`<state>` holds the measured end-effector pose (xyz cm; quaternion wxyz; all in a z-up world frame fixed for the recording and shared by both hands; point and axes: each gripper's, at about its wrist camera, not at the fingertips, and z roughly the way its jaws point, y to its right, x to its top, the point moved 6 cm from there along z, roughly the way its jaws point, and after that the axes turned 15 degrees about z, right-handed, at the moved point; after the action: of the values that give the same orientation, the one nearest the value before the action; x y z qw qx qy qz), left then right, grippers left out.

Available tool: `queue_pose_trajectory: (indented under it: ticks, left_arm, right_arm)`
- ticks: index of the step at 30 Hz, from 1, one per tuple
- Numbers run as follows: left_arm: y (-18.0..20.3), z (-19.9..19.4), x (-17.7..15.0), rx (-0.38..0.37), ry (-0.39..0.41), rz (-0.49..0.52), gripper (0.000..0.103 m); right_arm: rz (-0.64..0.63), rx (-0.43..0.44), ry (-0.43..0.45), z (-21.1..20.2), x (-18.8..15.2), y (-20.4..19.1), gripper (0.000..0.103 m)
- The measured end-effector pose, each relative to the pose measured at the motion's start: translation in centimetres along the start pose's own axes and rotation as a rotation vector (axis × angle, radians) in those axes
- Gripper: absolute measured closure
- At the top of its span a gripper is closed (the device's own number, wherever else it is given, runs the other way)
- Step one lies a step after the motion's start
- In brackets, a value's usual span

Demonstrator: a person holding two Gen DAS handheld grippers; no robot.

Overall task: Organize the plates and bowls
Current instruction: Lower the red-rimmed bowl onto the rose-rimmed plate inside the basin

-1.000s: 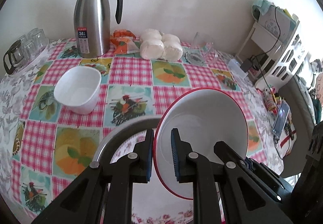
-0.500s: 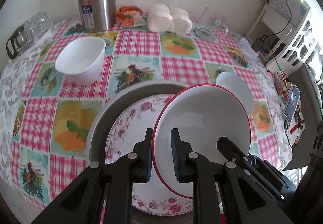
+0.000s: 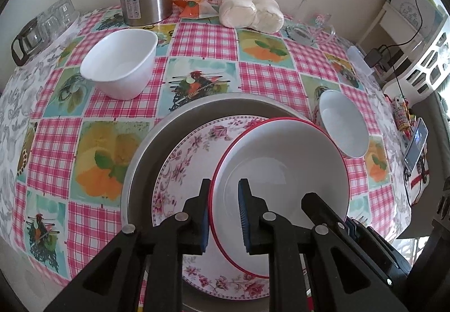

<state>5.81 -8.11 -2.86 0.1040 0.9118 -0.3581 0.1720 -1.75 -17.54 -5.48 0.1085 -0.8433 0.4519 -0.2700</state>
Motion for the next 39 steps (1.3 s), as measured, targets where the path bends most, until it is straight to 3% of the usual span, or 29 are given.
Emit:
queue_pose_trajectory:
  ticks: [23, 39]
  left_arm:
    - [-0.8, 0.6, -0.4, 0.020, -0.044, -0.042, 0.081]
    - [-0.7, 1.0, -0.4, -0.043, -0.066, -0.083, 0.075]
  right_arm:
    - [-0.009, 0.039, 0.019, -0.6, -0.1, -0.6, 0.082]
    - [0.018, 0.058, 0.001, -0.2, 0.1, -0.3, 0.082]
